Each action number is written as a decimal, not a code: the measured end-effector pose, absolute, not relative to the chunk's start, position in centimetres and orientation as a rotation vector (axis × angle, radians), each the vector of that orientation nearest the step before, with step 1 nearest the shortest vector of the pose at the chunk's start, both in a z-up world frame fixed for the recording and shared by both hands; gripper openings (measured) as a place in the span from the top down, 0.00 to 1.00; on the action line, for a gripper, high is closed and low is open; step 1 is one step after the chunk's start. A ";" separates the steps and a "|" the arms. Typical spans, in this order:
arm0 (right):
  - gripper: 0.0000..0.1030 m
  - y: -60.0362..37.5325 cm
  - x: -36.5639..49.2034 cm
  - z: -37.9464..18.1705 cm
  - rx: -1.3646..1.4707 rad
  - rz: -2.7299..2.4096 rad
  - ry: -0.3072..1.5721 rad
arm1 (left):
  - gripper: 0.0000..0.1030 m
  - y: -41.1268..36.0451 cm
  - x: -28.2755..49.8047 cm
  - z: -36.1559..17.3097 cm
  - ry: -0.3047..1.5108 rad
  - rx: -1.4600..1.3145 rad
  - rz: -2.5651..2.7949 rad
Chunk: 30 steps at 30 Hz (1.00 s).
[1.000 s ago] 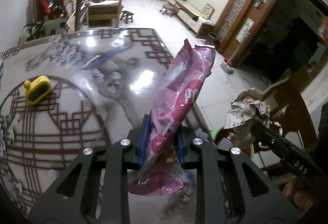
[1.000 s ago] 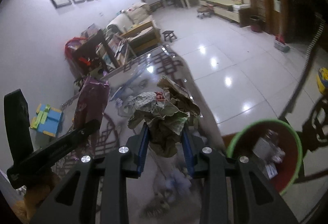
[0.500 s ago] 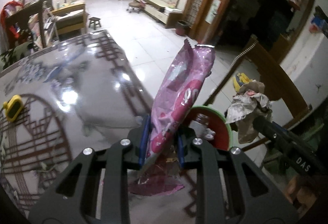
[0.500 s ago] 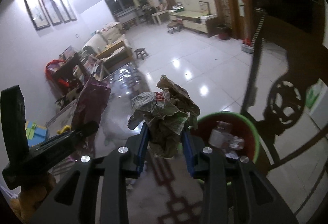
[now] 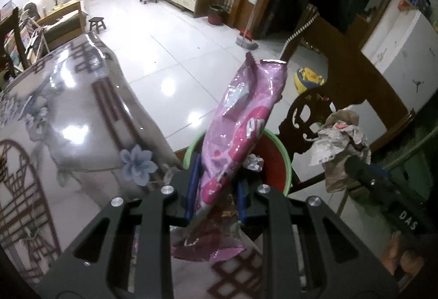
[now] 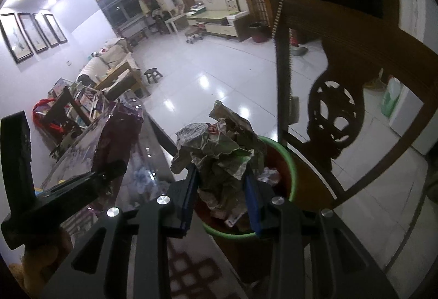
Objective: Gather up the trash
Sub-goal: 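Carry the crumpled paper and pink wrapper over the red bin, then open both grippers to drop the paper and wrapper into the bin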
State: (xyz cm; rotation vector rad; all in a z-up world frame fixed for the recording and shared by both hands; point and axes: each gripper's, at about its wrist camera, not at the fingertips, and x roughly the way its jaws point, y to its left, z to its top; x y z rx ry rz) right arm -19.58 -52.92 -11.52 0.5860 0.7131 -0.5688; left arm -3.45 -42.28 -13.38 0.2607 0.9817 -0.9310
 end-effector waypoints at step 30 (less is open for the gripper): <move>0.68 -56.6 -16.5 -16.3 0.638 -0.596 0.845 | 0.79 -49.2 -0.5 -19.7 1.091 0.368 -0.972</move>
